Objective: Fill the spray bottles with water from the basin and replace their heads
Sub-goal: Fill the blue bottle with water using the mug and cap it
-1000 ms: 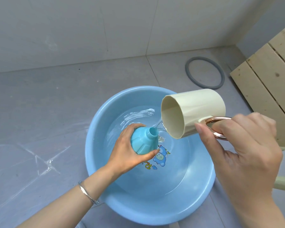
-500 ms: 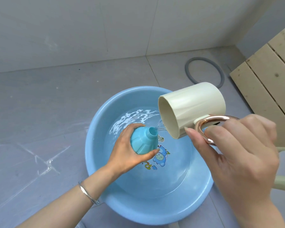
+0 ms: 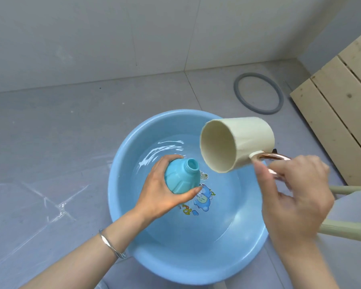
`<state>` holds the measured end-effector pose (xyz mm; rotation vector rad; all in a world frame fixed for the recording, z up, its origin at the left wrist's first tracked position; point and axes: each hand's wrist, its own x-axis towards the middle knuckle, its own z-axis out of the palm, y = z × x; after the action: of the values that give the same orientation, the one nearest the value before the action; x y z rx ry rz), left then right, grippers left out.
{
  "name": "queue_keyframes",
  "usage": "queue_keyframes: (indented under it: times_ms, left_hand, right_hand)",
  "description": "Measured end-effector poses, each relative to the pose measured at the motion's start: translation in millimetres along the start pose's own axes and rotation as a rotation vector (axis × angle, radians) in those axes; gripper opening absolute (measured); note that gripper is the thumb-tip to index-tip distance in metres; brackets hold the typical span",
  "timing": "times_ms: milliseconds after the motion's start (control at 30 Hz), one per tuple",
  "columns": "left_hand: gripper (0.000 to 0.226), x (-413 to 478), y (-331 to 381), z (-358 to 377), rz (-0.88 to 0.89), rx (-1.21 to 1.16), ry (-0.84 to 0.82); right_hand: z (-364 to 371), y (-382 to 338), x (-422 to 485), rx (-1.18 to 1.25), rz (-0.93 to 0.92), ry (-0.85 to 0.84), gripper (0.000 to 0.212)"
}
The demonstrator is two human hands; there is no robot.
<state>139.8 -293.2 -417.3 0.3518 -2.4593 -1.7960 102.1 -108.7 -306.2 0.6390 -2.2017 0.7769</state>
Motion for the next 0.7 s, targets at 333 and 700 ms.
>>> queue_keyframes:
  times_ms: [333, 700]
  left_hand:
    - [0.065, -1, 2, -2, -0.007, -0.01, 0.012]
    - [0.062, 2, 46, 2, 0.029, -0.061, 0.011]
  right_hand:
    - [57, 62, -85, 0.39, 1.256, -0.194, 0.04]
    - [63, 65, -125, 0.331, 1.274, -0.507, 0.021]
